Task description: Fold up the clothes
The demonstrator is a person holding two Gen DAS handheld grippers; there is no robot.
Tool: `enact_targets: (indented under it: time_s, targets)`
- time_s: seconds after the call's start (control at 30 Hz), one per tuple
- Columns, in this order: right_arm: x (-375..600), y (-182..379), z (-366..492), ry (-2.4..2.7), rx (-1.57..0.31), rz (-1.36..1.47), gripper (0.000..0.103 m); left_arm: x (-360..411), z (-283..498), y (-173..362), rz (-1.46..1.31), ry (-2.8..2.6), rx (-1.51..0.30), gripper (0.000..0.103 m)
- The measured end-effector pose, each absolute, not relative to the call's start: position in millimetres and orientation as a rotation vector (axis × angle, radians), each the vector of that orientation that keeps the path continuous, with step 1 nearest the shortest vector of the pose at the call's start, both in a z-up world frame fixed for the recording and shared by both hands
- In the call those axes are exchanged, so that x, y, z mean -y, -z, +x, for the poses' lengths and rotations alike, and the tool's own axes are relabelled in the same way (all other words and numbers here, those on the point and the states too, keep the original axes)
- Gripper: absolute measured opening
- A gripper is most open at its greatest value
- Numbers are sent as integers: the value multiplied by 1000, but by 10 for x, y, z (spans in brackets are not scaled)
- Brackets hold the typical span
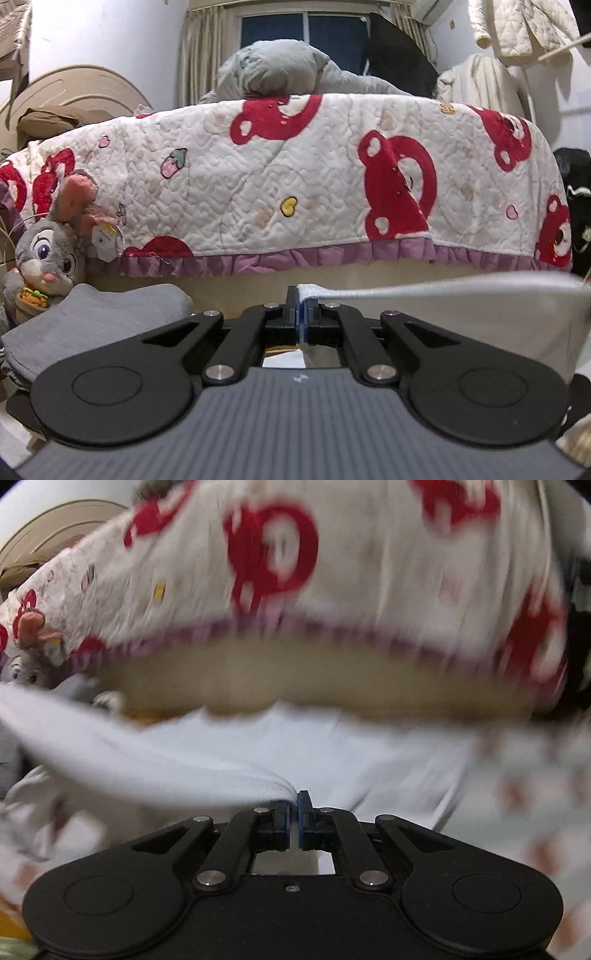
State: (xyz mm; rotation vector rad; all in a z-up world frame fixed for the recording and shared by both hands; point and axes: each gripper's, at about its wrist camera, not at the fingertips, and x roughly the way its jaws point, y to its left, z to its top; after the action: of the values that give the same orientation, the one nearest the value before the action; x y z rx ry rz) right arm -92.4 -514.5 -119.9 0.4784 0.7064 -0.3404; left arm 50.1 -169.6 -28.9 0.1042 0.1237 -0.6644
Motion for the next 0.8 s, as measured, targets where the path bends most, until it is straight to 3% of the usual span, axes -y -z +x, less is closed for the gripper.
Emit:
enact_targets:
  time_s: [0.13,0.37,0.4,0.57,0.63,0.67,0.8]
  targets:
    - [5472,1222,-817,382,-693,427,5,1931,627,549,156,682,-217,1]
    - [6044,1261,-629,454,-669,337,13,2150,960,1344,243,609,-454,1]
    - [6153,1326,-620,445,-671,382,19,2110,972,1426,224,616,-489,1]
    - [6617,1700,-717,358,-677,780,20,1872,1020,1719,66,670,-641,2]
    - [6681,1709,-750,347,-655,833,31,1760,981,1795,-35,684,-688,4]
    - [6695,1710,-761,343,-648,851,42,1715,974,1826,-86,691,-715,5]
    - [6726,1773,-778,342,-673,910,44,1651,901,1933,-203,742,-801,9]
